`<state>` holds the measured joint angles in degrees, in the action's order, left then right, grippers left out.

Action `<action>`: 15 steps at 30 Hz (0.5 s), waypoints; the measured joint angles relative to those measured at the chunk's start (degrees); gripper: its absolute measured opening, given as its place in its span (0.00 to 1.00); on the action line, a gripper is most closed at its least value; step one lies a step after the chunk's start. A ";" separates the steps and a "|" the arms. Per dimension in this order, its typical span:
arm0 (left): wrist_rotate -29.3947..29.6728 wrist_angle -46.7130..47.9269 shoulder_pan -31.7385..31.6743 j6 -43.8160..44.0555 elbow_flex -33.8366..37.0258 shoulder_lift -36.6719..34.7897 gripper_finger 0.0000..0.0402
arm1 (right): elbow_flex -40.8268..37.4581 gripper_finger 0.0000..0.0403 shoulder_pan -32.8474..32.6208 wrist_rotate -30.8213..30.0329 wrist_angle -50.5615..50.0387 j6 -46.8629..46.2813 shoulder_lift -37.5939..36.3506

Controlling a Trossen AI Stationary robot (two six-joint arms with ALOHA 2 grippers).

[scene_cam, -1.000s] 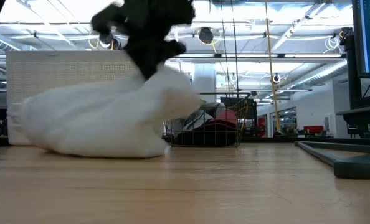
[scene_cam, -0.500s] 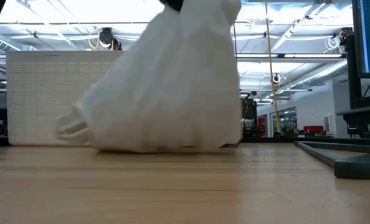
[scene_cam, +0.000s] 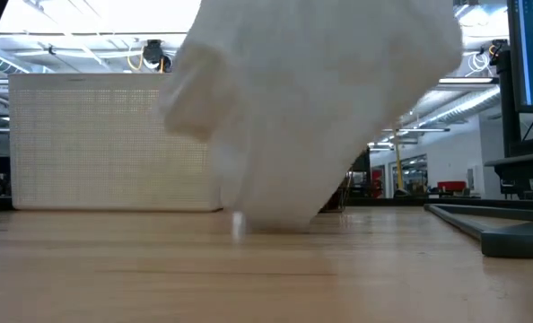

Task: Pick & Place Cloths
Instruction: Put the white dress into the white bin

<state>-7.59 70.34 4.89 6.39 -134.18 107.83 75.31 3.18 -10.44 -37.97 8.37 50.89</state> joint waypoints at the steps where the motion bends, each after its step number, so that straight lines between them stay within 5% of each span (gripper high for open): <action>1: -0.01 -0.41 -0.01 1.07 -0.87 -0.03 0.03 | 0.00 0.00 0.00 0.00 0.01 -0.01 0.00; 15: 4.42 -22.69 -2.02 9.44 -0.29 -11.28 0.03 | 0.00 0.00 0.00 0.00 1.92 -0.03 0.02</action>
<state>-3.17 47.65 2.87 15.84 -134.47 96.55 75.31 3.18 -10.44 -36.04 8.34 50.92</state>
